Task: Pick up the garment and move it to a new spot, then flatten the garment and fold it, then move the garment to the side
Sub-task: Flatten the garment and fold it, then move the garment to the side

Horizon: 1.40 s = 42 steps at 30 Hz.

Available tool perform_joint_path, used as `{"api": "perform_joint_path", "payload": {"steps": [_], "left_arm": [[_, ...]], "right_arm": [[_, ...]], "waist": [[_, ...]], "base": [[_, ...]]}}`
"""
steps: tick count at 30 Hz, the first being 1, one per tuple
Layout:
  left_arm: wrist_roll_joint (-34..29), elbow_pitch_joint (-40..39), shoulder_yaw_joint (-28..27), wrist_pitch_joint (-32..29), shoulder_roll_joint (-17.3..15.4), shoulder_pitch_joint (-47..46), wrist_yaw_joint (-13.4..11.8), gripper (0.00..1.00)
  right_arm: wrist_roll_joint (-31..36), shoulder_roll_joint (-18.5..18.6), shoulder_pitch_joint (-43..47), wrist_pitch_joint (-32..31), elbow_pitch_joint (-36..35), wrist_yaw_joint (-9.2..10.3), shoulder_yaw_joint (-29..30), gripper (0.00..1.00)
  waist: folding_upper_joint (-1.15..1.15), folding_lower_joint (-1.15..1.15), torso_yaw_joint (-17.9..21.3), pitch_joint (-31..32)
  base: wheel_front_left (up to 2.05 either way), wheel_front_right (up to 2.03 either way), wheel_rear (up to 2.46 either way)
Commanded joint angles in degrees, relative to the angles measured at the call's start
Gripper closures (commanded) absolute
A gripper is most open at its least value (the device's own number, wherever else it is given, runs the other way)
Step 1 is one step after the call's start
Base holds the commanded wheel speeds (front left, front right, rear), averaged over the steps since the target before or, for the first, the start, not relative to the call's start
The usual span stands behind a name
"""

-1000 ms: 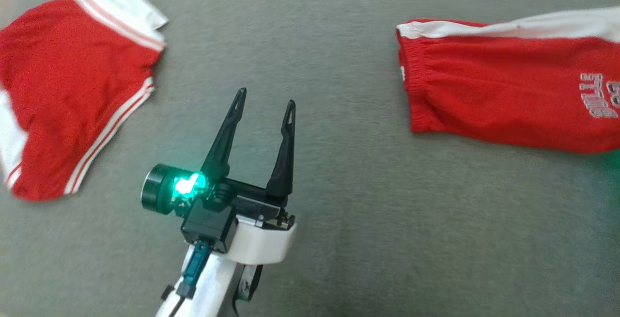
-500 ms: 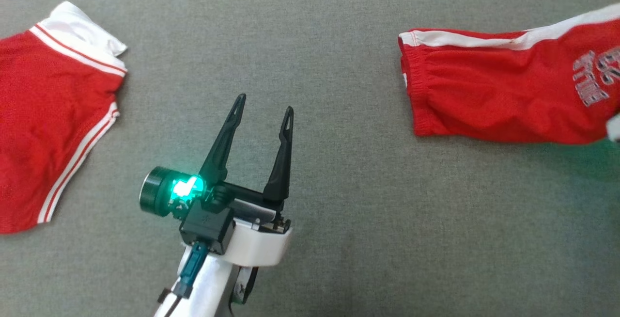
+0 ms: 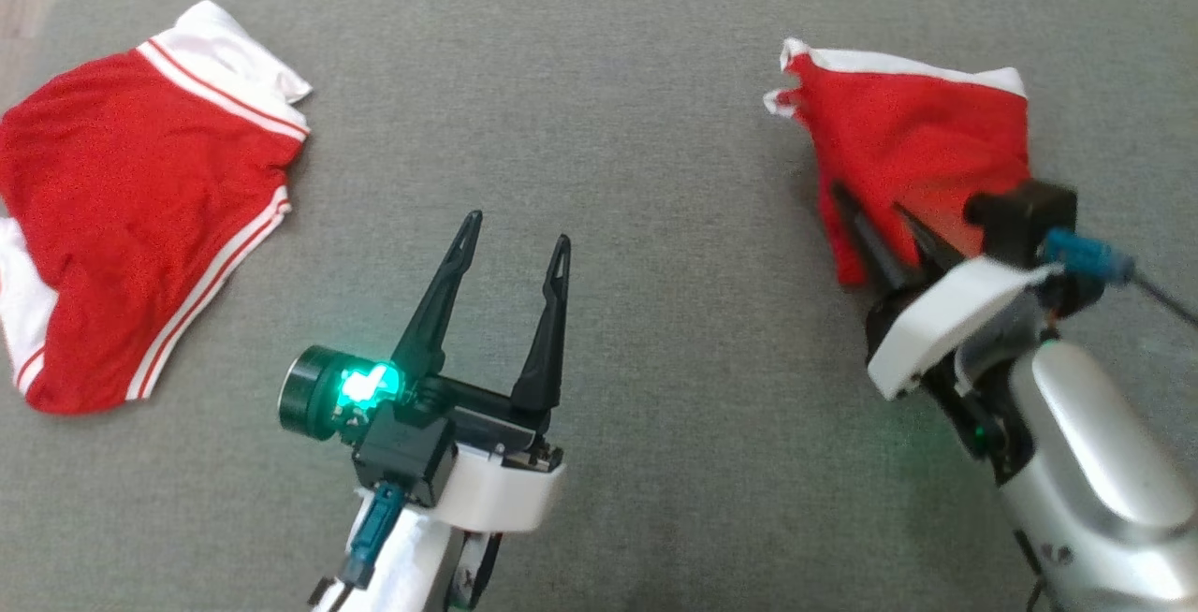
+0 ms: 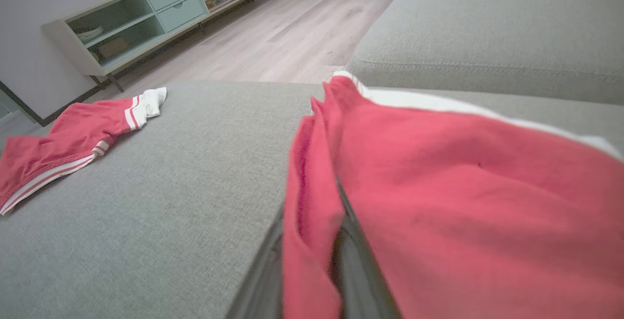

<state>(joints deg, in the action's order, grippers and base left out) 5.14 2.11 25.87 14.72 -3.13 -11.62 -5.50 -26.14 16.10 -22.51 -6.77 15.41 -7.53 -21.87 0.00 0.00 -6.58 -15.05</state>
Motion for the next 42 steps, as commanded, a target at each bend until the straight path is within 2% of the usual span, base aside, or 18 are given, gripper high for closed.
{"api": "perform_joint_path", "payload": {"steps": [1, 4, 9, 12, 19, 25, 31, 42], "left_arm": [[0.5, -1.7, -1.6, 0.3, 0.0, -0.5, 0.0, 0.0], [0.7, -2.2, -2.3, 0.3, 0.1, 0.1, -0.7, 0.0], [1.3, -4.6, -5.2, 0.3, 0.1, 3.1, -2.3, 0.0], [0.8, -5.8, -6.9, 0.3, 0.1, 5.7, -2.9, 0.0], [-0.5, -6.7, -10.5, 0.3, 0.2, 13.1, -3.9, 0.0], [-1.4, -5.4, -11.7, 0.3, 0.2, 18.0, -2.9, 0.0], [-2.0, -4.9, -12.6, 0.3, 0.2, 19.5, -2.1, 0.0], [-2.7, -3.8, -12.8, 0.3, 0.2, 20.4, -1.3, 0.0]], "right_arm": [[0.3, 0.2, -0.2, 1.2, -1.8, 0.04, -0.1, 0.0], [0.2, -1.0, 1.7, 6.2, -2.0, 0.04, 1.4, 0.0], [2.3, -0.9, 6.5, 17.5, -3.1, 0.04, 6.1, 0.0], [3.7, -0.9, 10.2, 20.7, -3.5, 0.04, 7.8, 0.0], [8.8, -4.1, 18.9, 21.7, -5.6, 0.04, 11.7, 0.0], [13.2, -6.7, 24.1, 21.8, -5.1, 0.04, 14.1, 0.0], [14.5, -8.5, 26.4, 21.8, -5.2, 0.04, 16.0, 0.0], [15.6, -9.3, 27.0, 21.8, -5.1, 0.04, 16.2, 0.0]], "waist": [[0.0, 0.0, -0.4, 0.2], [0.0, 0.0, -0.6, 1.0], [0.0, 0.0, 0.4, 3.3], [0.0, 0.0, 1.0, 4.8], [0.0, 0.0, 2.0, 9.5], [0.0, 0.0, 1.7, 12.9], [0.0, 0.0, 1.2, 14.6], [0.0, 0.0, 1.6, 15.1]], "base": [[0.0, 0.0, 0.0], [0.0, 0.0, 0.0], [0.0, 0.0, 0.0], [0.0, 0.0, 0.0], [0.0, 0.0, 0.0], [0.0, 0.0, 0.0], [0.0, 0.0, 0.0], [0.0, 0.0, 0.0]]}}
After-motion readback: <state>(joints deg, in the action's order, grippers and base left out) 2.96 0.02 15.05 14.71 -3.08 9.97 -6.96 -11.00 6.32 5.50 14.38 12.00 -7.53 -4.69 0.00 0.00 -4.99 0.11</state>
